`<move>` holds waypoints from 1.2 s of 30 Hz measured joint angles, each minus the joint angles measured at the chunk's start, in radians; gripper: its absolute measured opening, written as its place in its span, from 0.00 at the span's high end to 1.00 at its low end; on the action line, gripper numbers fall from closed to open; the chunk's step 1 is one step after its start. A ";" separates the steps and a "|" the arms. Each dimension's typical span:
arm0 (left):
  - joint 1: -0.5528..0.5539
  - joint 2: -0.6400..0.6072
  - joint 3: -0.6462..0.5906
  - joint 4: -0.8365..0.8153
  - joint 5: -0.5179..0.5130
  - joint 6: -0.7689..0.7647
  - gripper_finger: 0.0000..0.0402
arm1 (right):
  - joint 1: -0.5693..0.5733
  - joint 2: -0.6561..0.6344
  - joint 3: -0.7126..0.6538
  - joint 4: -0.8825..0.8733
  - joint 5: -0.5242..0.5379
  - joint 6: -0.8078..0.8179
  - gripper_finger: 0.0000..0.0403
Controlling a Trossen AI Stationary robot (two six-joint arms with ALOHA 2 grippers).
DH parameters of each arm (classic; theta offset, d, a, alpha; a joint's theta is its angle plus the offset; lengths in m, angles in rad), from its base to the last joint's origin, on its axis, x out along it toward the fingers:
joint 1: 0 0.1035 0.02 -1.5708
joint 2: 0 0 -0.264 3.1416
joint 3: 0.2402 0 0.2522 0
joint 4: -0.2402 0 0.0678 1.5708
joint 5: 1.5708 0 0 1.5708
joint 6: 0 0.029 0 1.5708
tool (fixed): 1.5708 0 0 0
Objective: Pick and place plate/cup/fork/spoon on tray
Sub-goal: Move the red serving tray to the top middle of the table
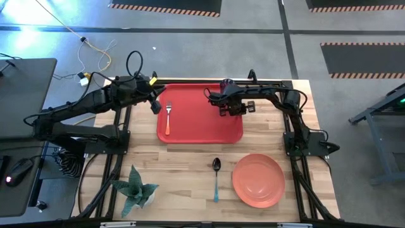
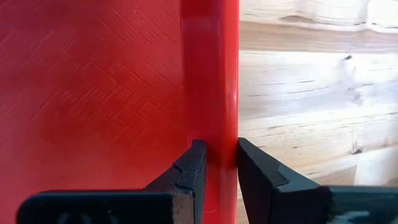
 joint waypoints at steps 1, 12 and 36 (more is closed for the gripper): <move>0.001 0.000 0.000 0.000 0.005 0.000 0.90 | 0.000 0.000 0.000 0.000 -0.002 -0.001 0.84; 0.001 0.000 0.000 0.000 0.018 0.002 0.90 | 0.000 0.000 0.000 0.001 -0.030 -0.020 0.84; 0.000 0.000 0.000 0.002 0.017 0.000 0.90 | 0.001 -0.003 0.003 -0.070 0.018 -0.046 0.70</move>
